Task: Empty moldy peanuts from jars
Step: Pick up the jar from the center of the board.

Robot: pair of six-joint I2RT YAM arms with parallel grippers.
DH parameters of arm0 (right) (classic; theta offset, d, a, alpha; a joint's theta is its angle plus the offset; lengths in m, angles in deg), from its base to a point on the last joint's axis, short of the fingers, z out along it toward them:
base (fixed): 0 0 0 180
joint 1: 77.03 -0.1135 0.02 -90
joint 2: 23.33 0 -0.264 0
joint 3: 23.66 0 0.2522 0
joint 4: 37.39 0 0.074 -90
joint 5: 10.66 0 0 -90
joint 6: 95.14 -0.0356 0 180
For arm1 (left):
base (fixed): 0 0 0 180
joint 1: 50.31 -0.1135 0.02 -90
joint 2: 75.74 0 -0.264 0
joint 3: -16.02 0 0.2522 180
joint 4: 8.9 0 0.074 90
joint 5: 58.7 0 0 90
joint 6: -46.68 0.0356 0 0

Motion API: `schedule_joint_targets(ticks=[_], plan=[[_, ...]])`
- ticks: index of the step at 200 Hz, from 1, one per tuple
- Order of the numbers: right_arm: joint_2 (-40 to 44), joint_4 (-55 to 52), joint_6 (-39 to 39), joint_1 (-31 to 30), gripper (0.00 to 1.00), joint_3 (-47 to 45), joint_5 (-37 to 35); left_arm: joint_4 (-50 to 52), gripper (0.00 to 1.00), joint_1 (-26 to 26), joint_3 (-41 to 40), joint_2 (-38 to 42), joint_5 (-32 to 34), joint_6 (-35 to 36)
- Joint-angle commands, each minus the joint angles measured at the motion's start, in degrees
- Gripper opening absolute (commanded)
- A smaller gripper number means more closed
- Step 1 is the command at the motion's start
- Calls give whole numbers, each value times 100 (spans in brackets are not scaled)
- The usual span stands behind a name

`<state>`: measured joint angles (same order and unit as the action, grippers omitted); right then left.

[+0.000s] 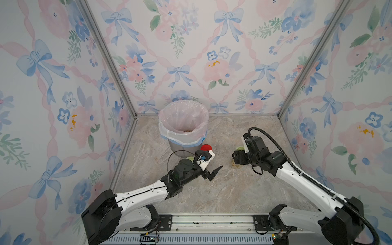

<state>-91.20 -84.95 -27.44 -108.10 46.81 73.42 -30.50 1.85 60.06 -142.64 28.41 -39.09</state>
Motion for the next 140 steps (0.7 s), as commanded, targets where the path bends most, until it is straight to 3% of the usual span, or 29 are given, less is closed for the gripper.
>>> schedule_joint_targets(ticks=[1, 48, 140], plan=[[181, -183, 24, 174, 58, 511, 574, -585, 98, 40, 224, -279, -426, 427], [200, -277, -69, 544, 58, 1017, 1389, -585, 98, 35, 1128, -1290, -747, 486], [320, -230, -167, 902, 59, 1325, 1901, -694, 98, -188, 1970, -2349, -1104, 362]])
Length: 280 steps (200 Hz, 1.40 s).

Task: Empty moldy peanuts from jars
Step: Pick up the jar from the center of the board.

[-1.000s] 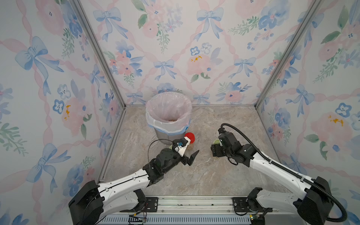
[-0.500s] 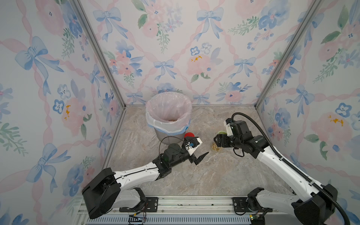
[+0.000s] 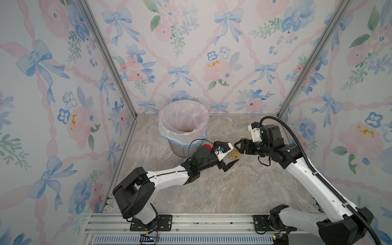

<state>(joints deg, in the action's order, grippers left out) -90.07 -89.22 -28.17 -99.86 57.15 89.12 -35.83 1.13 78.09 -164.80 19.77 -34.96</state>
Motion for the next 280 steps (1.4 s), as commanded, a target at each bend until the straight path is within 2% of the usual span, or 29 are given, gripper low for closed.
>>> schedule_joint_targets(ticks=[1, 40, 77, 280], plan=[[206, 204, -100, 77, 59, 291, 345, -160, 98, -116, 172, -140, -247, -53], [210, 267, -184, 87, 59, 336, 507, -349, 98, -224, 292, -385, -600, -306], [258, 325, -229, 88, 59, 340, 544, -401, 98, -244, 345, -537, -831, -243], [343, 572, -320, 87, 59, 160, 788, -528, 97, -266, 582, -838, -649, -194]])
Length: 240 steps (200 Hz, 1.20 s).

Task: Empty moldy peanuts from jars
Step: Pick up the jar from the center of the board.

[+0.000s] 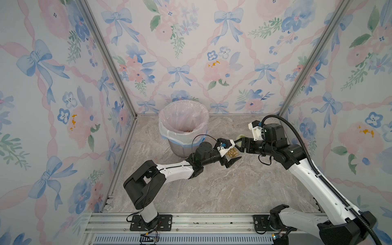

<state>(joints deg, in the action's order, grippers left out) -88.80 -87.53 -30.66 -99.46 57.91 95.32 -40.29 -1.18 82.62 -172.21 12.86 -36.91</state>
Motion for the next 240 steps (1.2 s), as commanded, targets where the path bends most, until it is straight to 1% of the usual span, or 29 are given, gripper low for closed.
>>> schedule_joint_targets(ticks=[1, 113, 141, 224, 240], plan=[[218, 404, -74, 47, 59, 83, 168, -87, 97, -34, 130, -99, 42, 0], [254, 540, -165, 38, 59, -5, 318, -91, 96, -35, 201, -142, 77, -20], [254, 522, -144, 39, 59, -17, 317, -83, 92, -26, 240, -154, 82, -38], [200, 588, -129, 40, 59, -57, 348, -86, 69, -17, 297, -195, 103, -53], [174, 589, -128, 38, 59, -71, 342, -82, 59, -22, 290, -185, 107, -52]])
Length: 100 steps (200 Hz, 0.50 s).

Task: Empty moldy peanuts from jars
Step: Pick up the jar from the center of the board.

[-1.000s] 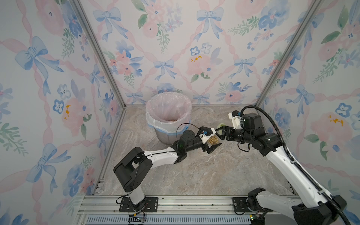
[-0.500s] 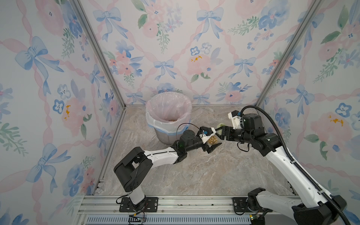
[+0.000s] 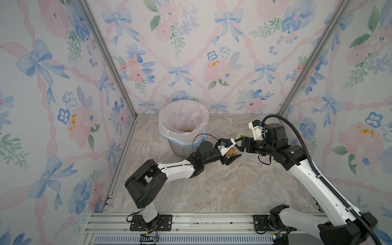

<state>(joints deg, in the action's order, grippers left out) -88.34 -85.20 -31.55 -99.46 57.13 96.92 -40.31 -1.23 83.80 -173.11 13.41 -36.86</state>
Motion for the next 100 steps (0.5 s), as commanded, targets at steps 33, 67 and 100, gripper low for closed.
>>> schedule_joint_targets(ticks=[33, 67, 100], plan=[[114, 399, -39, 39, 63, 34, 228, -75, 55, -13, 135, -50, 179, 14], [113, 462, -37, 38, 70, 89, 268, -54, 49, -12, 95, -31, 181, 60], [98, 481, -72, 43, 85, 160, 243, -45, 46, -12, 58, -6, 189, 53]])
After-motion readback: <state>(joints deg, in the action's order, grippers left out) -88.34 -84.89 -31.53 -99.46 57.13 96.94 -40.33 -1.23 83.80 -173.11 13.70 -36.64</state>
